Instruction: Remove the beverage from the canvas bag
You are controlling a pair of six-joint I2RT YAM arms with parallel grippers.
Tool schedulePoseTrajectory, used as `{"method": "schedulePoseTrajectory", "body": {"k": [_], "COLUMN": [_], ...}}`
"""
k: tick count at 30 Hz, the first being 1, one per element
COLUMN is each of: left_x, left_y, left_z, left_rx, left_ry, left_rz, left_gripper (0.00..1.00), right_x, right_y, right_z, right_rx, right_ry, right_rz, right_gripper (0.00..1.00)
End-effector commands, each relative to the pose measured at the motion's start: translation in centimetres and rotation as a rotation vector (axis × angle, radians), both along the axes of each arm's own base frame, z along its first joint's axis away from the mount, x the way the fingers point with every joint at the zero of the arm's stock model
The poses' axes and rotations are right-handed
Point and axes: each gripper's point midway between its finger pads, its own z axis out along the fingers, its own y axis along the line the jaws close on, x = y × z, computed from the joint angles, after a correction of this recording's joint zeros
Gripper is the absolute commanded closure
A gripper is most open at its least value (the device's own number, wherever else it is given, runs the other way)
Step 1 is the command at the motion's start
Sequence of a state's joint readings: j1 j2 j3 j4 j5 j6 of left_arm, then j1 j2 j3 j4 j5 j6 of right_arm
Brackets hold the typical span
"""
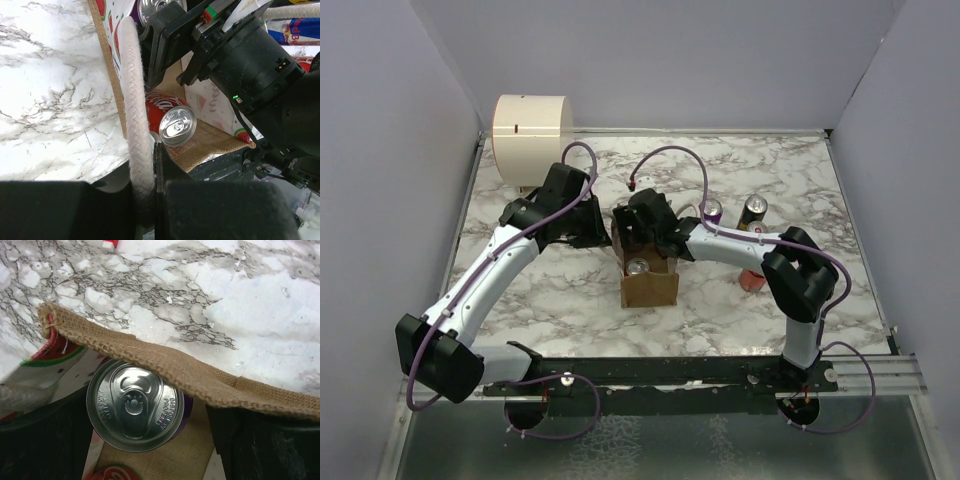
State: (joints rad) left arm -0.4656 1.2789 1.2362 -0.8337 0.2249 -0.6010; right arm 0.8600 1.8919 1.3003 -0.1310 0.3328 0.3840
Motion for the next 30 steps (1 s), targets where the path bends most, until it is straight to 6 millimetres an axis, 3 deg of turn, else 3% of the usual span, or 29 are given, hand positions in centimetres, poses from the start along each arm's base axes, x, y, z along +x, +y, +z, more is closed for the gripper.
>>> {"method": "schedulePoseTrajectory", "body": {"k": [1,6,12,22,25,30], "left_x": [-1.0,-1.2,-1.9,-1.3,-1.4,-1.2], "left_y": [0.4,0.5,1.0,0.9,0.8,0.7], "left_z": [0.7,0.3,0.2,-0.5,-0.7,-1.4], "left_rx": [-0.031,-0.029,-0.034,-0.015,-0.028,-0.024], "left_ry": [-0.003,0.004,0.016,0.029,0.033,0.043], "left_rz": [0.028,0.038,0.068,0.074,0.083,0.082], "left_gripper": [1.00,1.00,1.00,1.00,1.00,1.00], "right_x": [0.5,0.3,-0.4,-3.7,-4.3,-4.6], "right_y": [1.5,1.6,1.5,0.8,1.1,1.5], "right_z": [-0.1,-0.1,1.7,6.8,8.9,13.7], "right_rx": [-0.013,-0.021,-0.020,0.057,0.095,0.168], "right_ry": [-0.086,-0.135,-0.171,-0.235,-0.247,-0.299], "right_rz": [0.143,0.208,0.265,0.400,0.422,0.432], "right_gripper": [0.18,0.32,0.51,0.72,0.79,0.79]}}
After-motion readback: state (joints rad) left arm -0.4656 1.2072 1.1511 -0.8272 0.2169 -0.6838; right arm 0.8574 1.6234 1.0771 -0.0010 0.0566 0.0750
